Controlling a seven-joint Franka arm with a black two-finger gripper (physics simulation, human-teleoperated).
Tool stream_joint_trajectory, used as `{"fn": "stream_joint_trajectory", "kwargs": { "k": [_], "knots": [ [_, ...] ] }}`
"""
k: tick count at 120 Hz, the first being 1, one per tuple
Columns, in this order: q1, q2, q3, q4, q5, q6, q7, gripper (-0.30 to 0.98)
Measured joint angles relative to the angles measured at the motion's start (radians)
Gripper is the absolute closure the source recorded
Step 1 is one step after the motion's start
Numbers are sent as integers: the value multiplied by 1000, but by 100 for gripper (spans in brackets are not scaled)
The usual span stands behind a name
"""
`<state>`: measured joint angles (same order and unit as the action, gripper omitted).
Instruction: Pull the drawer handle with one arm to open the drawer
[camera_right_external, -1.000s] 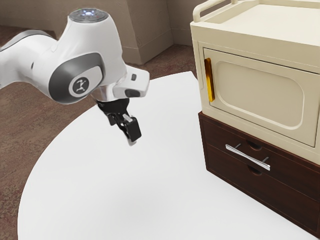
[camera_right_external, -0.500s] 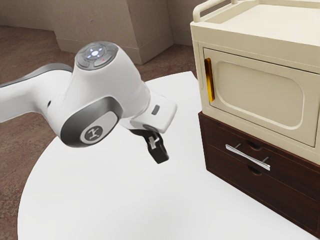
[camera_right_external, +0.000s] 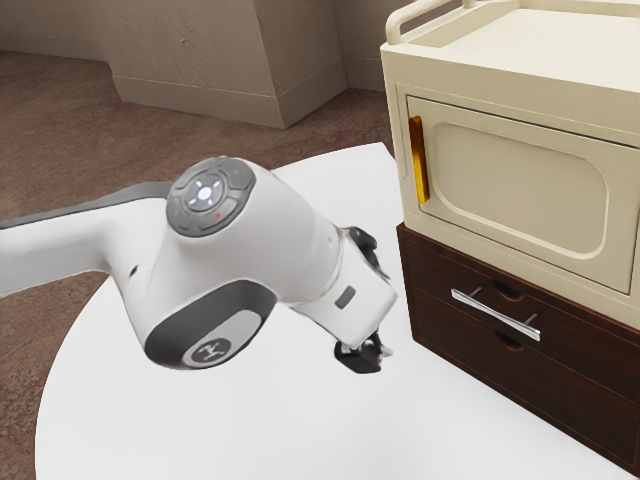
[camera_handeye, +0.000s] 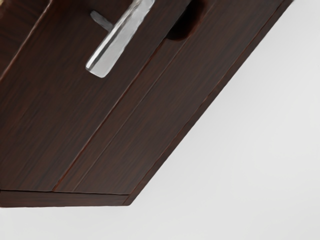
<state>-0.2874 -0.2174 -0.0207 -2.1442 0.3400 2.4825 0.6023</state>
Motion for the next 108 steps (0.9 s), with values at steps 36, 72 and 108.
{"fn": "stream_joint_trajectory", "kwargs": {
  "k": [36, 72, 108],
  "knots": [
    [-59, 10, -2, 6, 97, 52, 92, 0],
    [-83, 101, -10, 72, 139, 36, 165, 0],
    [-98, 153, -6, 119, 179, 38, 204, 0]
  ]
}}
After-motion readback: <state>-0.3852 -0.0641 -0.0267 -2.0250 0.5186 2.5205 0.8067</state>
